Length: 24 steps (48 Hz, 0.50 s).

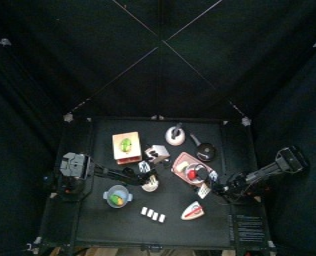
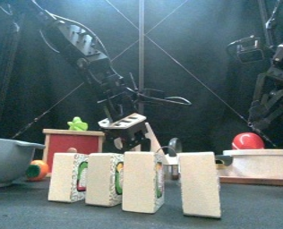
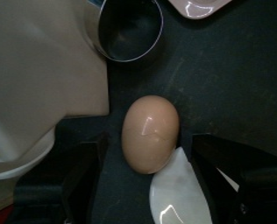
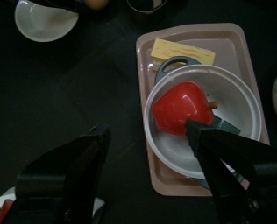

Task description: Grab egg

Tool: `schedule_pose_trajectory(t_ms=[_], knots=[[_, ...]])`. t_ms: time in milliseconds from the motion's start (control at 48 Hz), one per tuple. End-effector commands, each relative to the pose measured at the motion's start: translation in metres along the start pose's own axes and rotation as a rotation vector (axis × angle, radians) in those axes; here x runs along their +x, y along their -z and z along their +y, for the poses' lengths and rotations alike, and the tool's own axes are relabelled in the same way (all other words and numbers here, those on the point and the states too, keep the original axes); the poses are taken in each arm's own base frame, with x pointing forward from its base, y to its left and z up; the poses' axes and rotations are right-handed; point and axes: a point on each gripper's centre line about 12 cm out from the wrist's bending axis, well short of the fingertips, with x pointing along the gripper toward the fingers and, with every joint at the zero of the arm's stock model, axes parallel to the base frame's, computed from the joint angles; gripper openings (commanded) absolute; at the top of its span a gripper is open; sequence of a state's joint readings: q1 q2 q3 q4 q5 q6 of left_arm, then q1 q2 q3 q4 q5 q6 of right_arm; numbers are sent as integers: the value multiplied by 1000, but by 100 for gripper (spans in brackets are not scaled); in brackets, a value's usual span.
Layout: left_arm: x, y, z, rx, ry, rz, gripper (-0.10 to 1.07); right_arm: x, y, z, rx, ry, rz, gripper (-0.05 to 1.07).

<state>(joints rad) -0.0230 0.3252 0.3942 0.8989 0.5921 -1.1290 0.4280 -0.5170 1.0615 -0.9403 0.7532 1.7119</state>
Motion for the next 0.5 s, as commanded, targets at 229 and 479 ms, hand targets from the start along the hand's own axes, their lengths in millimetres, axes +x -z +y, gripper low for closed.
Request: schedule_pose_trajectory(t_ms=[229,479], knots=[[-5,-13,1,-15,4,-29,88,-3,-3,2,6,-13,-11,98],[-7,-13,2,-22,-1,-31,78,-3,-3,2,6,-13,-11,98]])
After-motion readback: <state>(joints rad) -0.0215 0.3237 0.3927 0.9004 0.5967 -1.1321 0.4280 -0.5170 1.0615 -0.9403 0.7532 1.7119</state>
